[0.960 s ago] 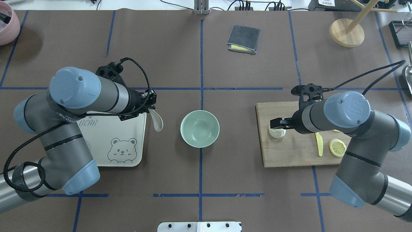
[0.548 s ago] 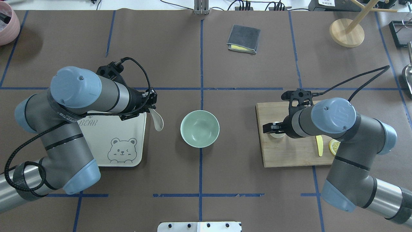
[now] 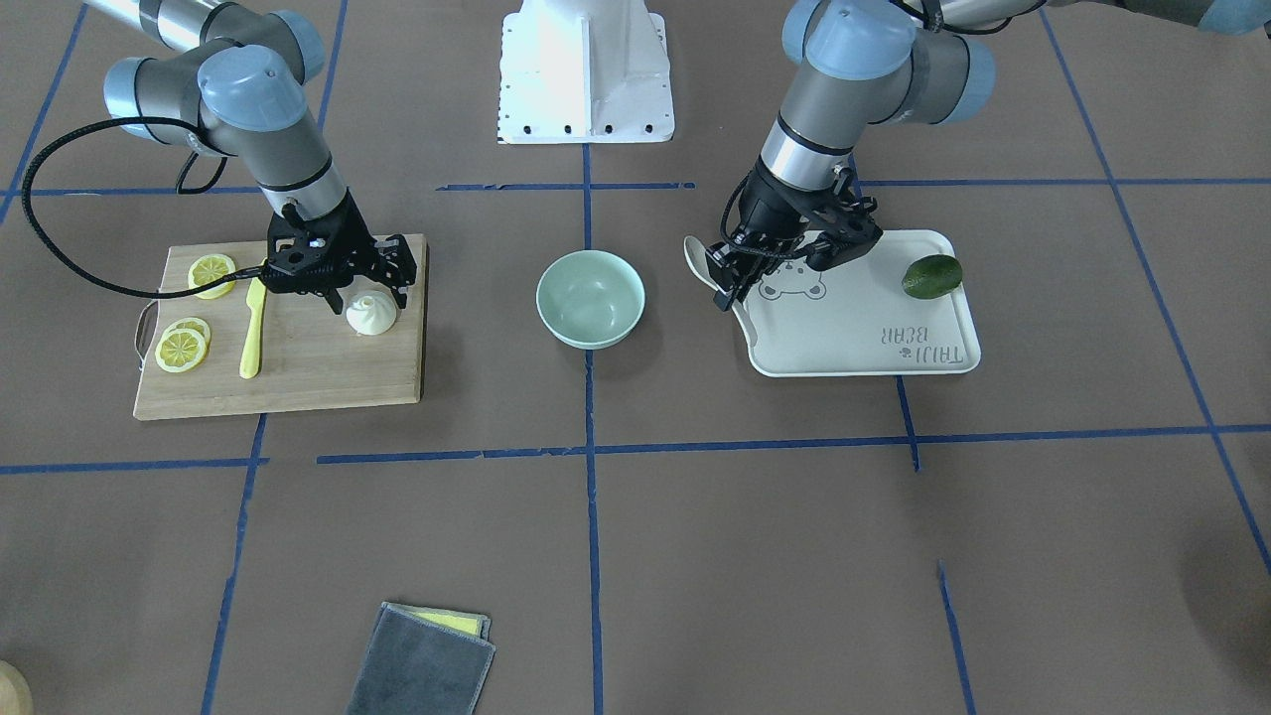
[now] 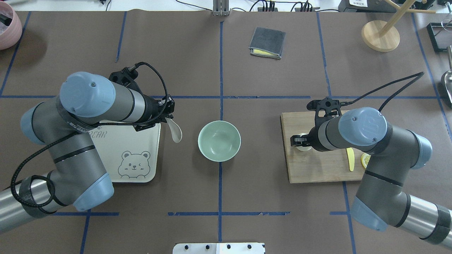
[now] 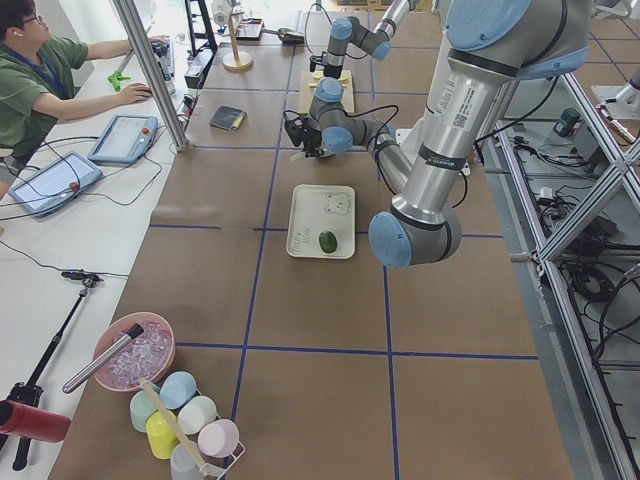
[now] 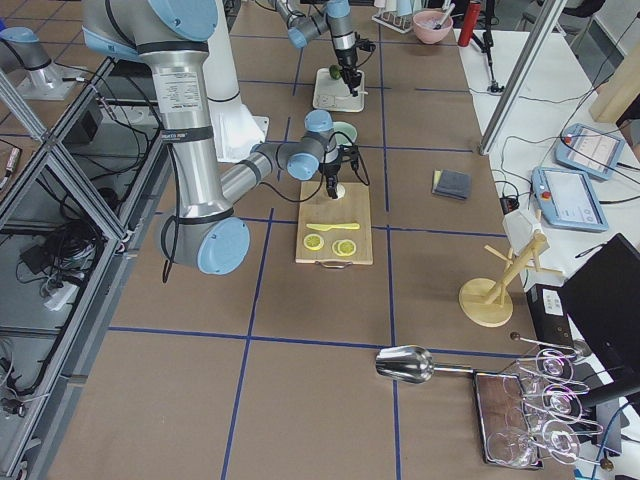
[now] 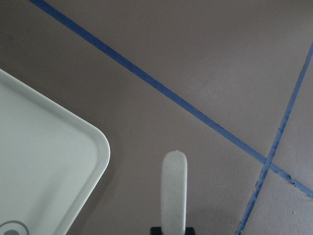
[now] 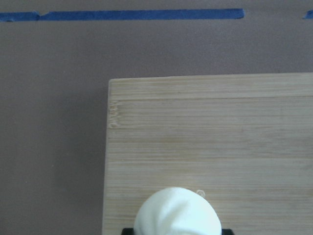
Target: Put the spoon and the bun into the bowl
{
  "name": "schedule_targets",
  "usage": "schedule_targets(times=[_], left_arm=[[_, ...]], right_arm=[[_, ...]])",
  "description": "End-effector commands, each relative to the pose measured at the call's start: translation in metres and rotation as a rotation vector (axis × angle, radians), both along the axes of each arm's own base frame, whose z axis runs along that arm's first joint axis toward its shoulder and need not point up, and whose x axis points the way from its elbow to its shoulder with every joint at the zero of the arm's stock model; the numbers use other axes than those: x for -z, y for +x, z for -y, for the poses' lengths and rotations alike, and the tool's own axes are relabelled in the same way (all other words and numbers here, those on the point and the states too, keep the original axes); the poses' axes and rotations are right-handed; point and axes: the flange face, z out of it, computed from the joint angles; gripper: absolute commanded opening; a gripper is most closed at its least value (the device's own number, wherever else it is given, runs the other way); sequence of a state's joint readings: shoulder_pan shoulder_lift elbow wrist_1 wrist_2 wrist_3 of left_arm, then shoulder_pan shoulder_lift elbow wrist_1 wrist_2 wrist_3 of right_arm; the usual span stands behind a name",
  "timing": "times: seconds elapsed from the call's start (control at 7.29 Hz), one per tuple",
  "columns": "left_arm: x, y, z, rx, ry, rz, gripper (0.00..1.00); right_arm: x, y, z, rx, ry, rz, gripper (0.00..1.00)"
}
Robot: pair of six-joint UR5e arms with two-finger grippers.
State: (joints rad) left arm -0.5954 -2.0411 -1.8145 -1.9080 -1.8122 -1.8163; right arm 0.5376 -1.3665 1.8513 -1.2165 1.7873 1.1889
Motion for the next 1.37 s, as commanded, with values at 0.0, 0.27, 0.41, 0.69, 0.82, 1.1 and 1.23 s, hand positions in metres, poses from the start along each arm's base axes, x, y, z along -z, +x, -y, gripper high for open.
schedule_targets(times=[0.0, 0.27, 0.41, 0.69, 0.82, 1.1, 1.23], left_arm=[[0.008, 0.017, 0.01, 0.025, -0.046, -0.013, 0.0], [0.025, 0.038, 0.007, 0.041, -0.062, -0.029, 0.0], [0.03, 0.045, 0.001, 0.028, -0.057, -0.036, 0.0], [0.046, 0.082, -0.007, 0.029, -0.088, -0.046, 0.0], [0.053, 0.09, -0.007, 0.05, -0.07, -0.043, 0.0], [0.053, 0.095, -0.013, 0.038, -0.066, -0.043, 0.09], [0.054, 0.095, -0.015, 0.032, -0.055, -0.042, 0.61]], right_arm=[[0.002, 0.002, 0.0, 0.0, 0.003, 0.004, 0.0], [0.008, 0.006, 0.003, -0.004, 0.006, 0.015, 0.0], [0.008, 0.01, 0.006, -0.009, 0.005, 0.018, 0.0], [0.018, 0.018, 0.009, -0.014, 0.014, 0.035, 0.0], [0.019, 0.019, 0.01, -0.014, 0.012, 0.038, 0.0], [0.028, 0.02, 0.016, -0.023, 0.02, 0.051, 0.0], [0.03, 0.019, 0.017, -0.025, 0.02, 0.054, 0.0]])
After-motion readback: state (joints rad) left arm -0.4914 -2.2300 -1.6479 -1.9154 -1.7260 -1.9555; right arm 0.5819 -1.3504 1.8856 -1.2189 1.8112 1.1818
